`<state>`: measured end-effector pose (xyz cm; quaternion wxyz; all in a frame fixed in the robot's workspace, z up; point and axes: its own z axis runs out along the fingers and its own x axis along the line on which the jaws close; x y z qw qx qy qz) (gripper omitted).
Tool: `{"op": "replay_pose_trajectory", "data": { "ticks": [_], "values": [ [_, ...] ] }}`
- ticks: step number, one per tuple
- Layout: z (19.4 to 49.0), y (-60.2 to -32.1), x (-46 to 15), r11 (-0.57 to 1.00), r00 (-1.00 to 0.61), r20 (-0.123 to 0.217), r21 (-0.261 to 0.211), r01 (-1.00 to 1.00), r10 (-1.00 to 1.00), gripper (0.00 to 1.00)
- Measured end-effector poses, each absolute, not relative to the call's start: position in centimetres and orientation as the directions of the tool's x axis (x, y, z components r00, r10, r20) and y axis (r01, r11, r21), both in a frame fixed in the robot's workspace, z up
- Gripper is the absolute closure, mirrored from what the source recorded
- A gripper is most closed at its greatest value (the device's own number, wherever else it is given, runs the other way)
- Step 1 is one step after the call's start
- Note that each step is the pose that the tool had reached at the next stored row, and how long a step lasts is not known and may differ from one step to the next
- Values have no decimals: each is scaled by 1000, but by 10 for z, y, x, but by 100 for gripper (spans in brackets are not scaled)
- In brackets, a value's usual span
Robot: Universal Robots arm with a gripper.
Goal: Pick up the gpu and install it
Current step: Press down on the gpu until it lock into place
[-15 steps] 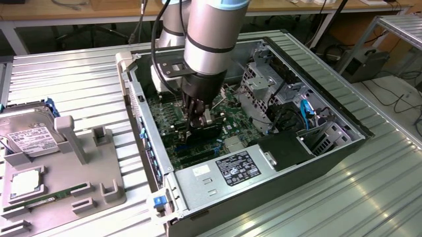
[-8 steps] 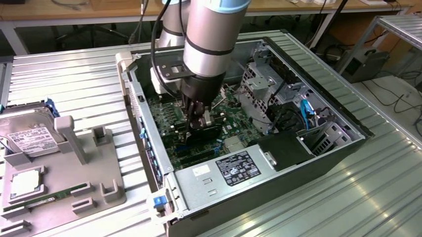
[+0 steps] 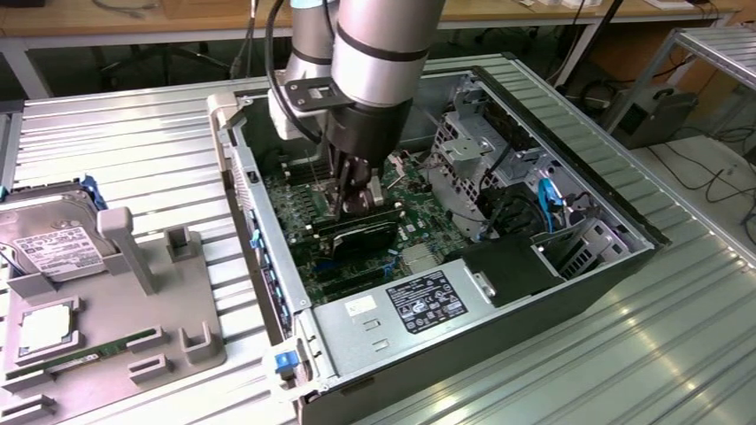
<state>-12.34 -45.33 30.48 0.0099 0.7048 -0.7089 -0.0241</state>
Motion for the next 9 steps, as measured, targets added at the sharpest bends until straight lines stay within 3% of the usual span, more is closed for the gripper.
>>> {"op": "replay_pose_trajectory", "data": {
  "ticks": [9],
  "values": [
    [305, -453, -123, 5, -6, -20, 48, -999, -1000, 89]
  ]
}}
